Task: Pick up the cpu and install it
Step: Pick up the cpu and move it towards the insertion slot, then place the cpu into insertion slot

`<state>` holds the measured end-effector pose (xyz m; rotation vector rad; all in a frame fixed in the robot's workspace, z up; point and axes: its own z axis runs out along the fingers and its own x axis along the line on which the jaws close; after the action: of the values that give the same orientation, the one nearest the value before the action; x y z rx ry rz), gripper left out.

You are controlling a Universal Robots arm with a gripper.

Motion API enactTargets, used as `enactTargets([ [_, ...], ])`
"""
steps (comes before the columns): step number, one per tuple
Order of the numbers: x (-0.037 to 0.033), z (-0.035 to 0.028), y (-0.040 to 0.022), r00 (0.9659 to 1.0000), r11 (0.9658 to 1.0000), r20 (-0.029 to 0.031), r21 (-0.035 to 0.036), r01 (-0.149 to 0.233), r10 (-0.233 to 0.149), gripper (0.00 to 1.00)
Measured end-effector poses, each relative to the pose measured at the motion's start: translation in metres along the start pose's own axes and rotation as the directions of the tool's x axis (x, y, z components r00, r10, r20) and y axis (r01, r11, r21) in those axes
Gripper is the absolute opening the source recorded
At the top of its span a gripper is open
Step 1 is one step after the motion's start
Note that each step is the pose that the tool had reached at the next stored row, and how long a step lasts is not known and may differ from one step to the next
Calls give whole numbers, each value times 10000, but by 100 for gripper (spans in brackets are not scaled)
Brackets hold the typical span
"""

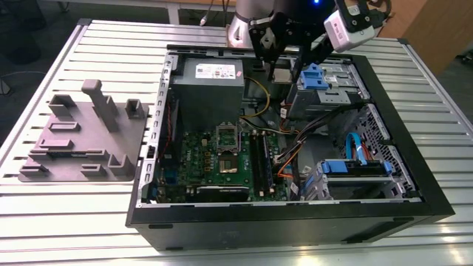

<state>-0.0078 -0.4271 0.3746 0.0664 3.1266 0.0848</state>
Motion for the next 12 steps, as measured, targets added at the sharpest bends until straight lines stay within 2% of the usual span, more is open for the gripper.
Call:
enactTargets([
  [1, 1, 0, 0, 10000, 10000, 0, 0, 1, -1, 47],
  [3, 67, -1, -3, 10000, 10000, 0, 0, -1, 1, 47],
  [12, 107, -2, -4, 10000, 10000, 0, 0, -1, 1, 47],
])
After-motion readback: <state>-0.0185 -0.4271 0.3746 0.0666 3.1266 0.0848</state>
